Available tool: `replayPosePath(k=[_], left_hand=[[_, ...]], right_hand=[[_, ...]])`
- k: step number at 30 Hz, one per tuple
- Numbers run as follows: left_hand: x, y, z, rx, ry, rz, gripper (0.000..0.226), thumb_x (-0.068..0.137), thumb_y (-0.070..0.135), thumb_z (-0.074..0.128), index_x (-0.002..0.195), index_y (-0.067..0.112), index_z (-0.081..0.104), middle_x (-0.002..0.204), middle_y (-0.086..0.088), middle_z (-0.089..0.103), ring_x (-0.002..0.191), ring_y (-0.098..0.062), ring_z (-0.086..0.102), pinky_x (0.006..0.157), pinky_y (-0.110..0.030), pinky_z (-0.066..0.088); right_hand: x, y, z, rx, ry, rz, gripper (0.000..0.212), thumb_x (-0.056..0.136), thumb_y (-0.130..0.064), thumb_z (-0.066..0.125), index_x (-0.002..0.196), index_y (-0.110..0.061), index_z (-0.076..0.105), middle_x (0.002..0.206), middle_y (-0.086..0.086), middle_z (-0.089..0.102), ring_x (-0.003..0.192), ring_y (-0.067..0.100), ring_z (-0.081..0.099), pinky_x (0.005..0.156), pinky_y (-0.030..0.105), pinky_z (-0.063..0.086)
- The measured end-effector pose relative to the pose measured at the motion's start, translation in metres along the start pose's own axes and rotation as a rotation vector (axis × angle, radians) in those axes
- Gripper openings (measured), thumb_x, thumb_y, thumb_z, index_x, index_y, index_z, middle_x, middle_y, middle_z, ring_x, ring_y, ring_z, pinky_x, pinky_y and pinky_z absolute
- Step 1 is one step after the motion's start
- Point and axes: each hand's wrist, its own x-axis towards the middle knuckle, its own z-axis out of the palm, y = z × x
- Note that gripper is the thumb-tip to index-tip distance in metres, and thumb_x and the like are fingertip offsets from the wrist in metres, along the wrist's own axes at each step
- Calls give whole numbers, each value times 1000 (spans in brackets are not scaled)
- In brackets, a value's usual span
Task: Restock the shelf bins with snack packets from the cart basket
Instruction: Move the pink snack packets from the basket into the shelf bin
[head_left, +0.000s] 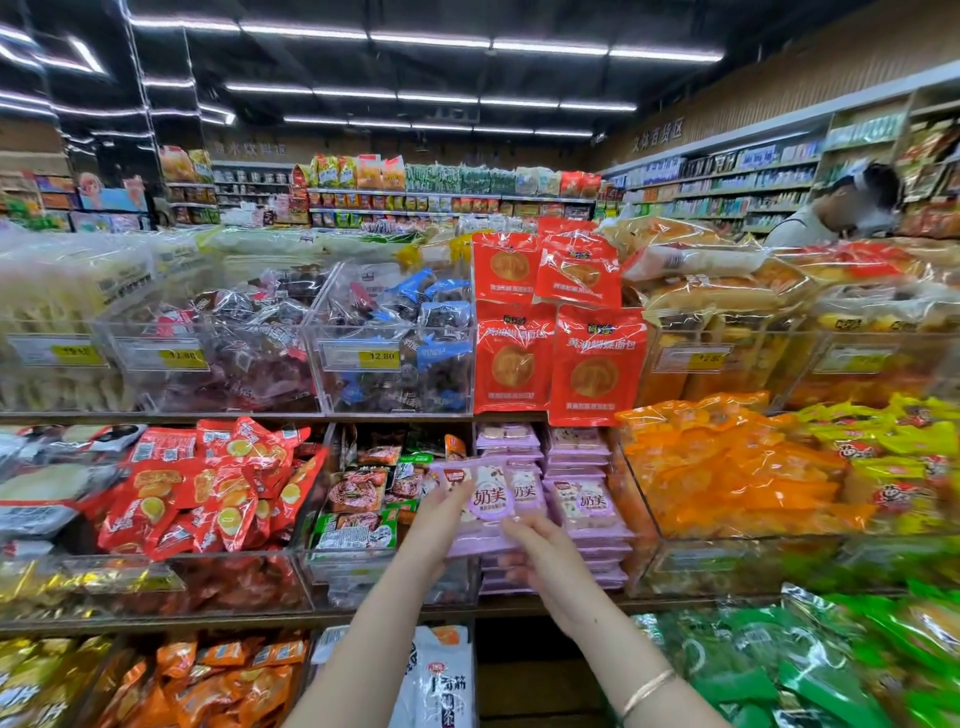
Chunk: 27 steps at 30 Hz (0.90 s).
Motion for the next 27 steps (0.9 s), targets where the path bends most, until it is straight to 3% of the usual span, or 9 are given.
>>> replayPosePath(k=[2,4,6,12,15,19,23,25,27], left_hand=[[0,-3,4,319,74,253,28,96,49,42,101,25,56,101,9,60,96,-17,57,79,-33,43],[1,-9,0,653,203,562,36,95,55,35,76,29,50,72,13,54,71,-7,53,58,-29,39],[6,-20,-5,925,270,748,32,95,51,37,77,29,49,71,14,51,68,-6,48,54,-26,33],[8,-52,-9,1447,232,820,31,79,44,63,96,19,56,47,6,49,35,-12,47,33,-22,22],[12,-52,-8,1442,299,879,34,70,38,72,91,18,55,43,6,45,32,-13,43,31,-22,24],[14,-53,-8,1444,341,924,33,67,35,76,88,17,58,43,6,45,31,-12,42,32,-21,22],[15,-54,-9,1432,361,958,32,66,33,77,88,17,60,43,7,46,32,-10,42,35,-20,21],[16,-55,-7,1429,377,962,34,65,33,78,87,15,61,44,8,47,32,-10,43,35,-19,22],[16,-55,-6,1424,400,966,34,63,33,79,85,13,61,45,8,48,33,-11,44,34,-19,24]], right_hand=[[2,3,-7,274,30,78,23,86,-19,66,107,-12,60,87,8,66,66,17,62,59,27,52],[6,7,-22,388,104,82,27,87,-17,64,113,-11,57,96,12,63,70,19,60,60,28,53],[9,8,-40,433,188,69,32,89,-17,62,119,-8,54,100,14,61,72,20,57,60,28,52],[19,11,-83,682,365,137,35,94,-16,57,128,-10,53,95,8,59,64,13,48,44,17,49],[24,17,-84,843,378,22,35,96,-14,51,130,-5,51,115,9,61,87,11,58,68,16,54],[28,25,-80,888,430,-35,36,99,-10,45,133,1,44,132,13,51,118,22,53,106,33,39],[19,36,-80,456,533,-6,23,97,-5,45,118,2,49,115,16,56,109,31,57,96,36,47],[10,41,-83,-181,515,-79,12,93,-10,51,104,-8,55,97,7,62,92,26,62,78,28,50],[7,43,-86,-863,300,-150,3,89,-18,54,90,-19,56,83,-5,60,82,17,60,67,25,45]])
